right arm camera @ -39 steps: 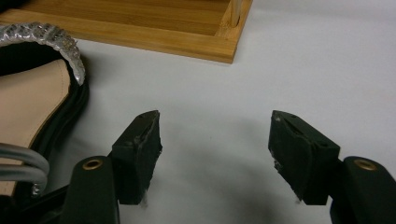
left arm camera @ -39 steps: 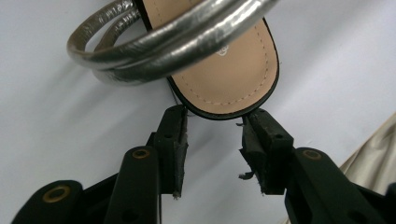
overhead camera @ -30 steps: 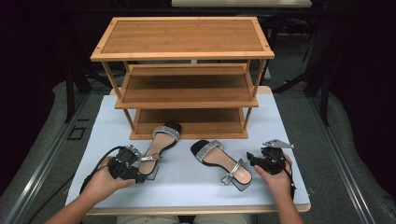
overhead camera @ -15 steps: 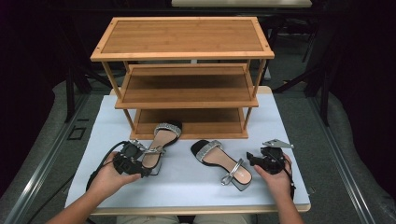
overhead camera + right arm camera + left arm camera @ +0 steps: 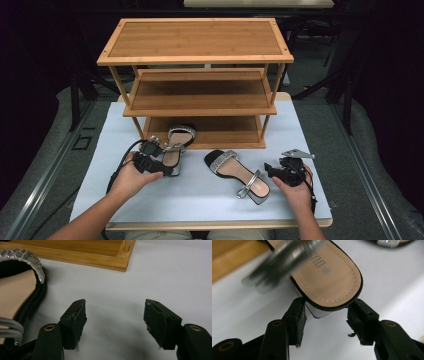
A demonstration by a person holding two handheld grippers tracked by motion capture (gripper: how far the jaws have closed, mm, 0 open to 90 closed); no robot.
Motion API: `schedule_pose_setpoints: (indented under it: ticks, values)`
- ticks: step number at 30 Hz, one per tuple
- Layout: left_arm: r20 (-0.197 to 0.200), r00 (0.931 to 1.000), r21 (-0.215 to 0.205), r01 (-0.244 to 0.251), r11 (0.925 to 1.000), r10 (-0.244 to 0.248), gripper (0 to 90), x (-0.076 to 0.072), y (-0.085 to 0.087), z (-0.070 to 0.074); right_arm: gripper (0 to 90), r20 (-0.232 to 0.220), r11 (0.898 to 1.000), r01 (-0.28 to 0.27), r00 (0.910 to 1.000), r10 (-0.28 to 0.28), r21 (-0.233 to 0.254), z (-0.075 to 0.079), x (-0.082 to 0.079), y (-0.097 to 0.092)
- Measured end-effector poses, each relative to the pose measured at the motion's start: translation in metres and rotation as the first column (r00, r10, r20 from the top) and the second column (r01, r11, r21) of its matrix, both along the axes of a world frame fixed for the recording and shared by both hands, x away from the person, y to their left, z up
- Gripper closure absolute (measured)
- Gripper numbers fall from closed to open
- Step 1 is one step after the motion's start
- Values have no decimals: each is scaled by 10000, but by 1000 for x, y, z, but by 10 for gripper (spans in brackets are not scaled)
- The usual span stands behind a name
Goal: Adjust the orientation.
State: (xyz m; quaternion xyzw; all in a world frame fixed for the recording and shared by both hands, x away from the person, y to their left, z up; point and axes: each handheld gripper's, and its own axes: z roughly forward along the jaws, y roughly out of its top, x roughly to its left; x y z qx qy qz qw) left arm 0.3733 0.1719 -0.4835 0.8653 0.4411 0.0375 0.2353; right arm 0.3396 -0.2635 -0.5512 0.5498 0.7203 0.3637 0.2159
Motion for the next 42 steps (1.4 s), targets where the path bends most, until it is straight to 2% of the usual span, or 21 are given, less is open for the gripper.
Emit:
schedule_pose_setpoints:
  ticks: [5,8,13,20,26,27,34,35,36,37,38,39,42]
  values:
    - [-101,9999,330,-63,9994,66,509,10,-8,-1,338,7,10000,44,10000,-44,-13,0,0,0]
    - [52,9999,420,-146,9990,144,509,17,-13,-1,338,6,10000,53,10000,-53,-5,0,0,-1]
    - [85,9996,549,-267,9981,263,510,30,-22,0,338,-12,10000,20,10000,-20,15,0,0,-1]
    - [133,9985,481,-534,9974,529,510,48,-31,0,338,-48,10000,38,10000,-37,65,0,1,-2]
    - [311,9978,696,-606,9957,585,510,57,-39,0,338,-27,9999,60,10000,-59,113,0,1,-3]
    - [367,9969,559,-721,9958,701,511,60,-40,0,338,-24,9999,76,10000,-76,119,0,1,-4]
    - [268,9965,690,-806,9944,790,511,67,-43,-4,339,-50,9999,59,10000,-58,96,-1,1,-3]
    - [460,9978,831,-516,9952,479,511,71,-41,-4,338,-34,9999,64,10000,-63,93,-1,1,-4]
    - [584,9980,1105,193,9937,-259,511,76,-38,-5,338,13,9999,76,10000,-76,134,-1,1,-4]
    - [542,9977,1242,347,9917,-417,510,78,-37,-5,338,-8,9999,68,10000,-68,125,-1,1,-4]
    - [485,9984,1152,222,9931,-280,511,77,-38,-6,338,-29,9999,69,10000,-68,93,-1,1,-4]
    - [164,9968,774,-787,9939,776,510,70,-44,-7,338,-50,9999,51,10000,-51,94,-1,1,-5]
    - [153,9972,857,-747,9935,736,510,70,-44,-8,339,-15,9999,96,10000,-95,102,-1,0,-5]
